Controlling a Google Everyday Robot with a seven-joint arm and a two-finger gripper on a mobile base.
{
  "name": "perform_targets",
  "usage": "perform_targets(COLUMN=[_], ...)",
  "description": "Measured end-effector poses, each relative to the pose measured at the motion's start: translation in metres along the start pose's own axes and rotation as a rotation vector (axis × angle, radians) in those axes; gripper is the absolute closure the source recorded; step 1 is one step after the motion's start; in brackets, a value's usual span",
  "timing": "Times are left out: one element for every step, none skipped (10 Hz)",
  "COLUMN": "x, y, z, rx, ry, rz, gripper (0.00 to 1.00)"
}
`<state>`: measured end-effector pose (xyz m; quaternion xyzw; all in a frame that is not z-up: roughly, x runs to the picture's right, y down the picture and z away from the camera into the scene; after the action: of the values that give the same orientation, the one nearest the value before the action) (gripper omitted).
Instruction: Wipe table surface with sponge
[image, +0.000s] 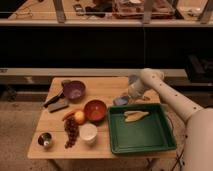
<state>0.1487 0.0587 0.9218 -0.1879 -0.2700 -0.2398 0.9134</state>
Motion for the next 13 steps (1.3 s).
perform_targets(x=[0.001,0.019,0.025,0.026,0.02,0.011,0.003,-0.015,-0.027,-0.035,-0.05,-0.062,-0.068], y=[0.0,-0.027,-0.04,-0.049,-0.066,-0.079,-0.087,-0.094,-0.091,-0.086,-0.074,-0.064,-0.053], z=[0.0,0.003,0.008,0.012,0.022,0.031,0.037,0.046,0.05,0.052,0.053,0.052,0.048], rx=[0.001,0.022,0.025,0.028,0.028,0.026,0.023,0.015,0.007,-0.001,-0.012,-0.017,-0.012], ry=[0.002,0.033,0.034,0.034,0.025,0.015,0.007,-0.016,-0.032,-0.042,-0.057,-0.063,-0.066], rz=[0.001,0.029,0.038,0.039,0.029,0.017,0.001,-0.032,-0.055,-0.07,-0.097,-0.117,-0.117], gripper=[1.0,1.0,1.0,1.0,1.0,1.0,1.0,1.0,1.0,1.0,1.0,1.0,1.0])
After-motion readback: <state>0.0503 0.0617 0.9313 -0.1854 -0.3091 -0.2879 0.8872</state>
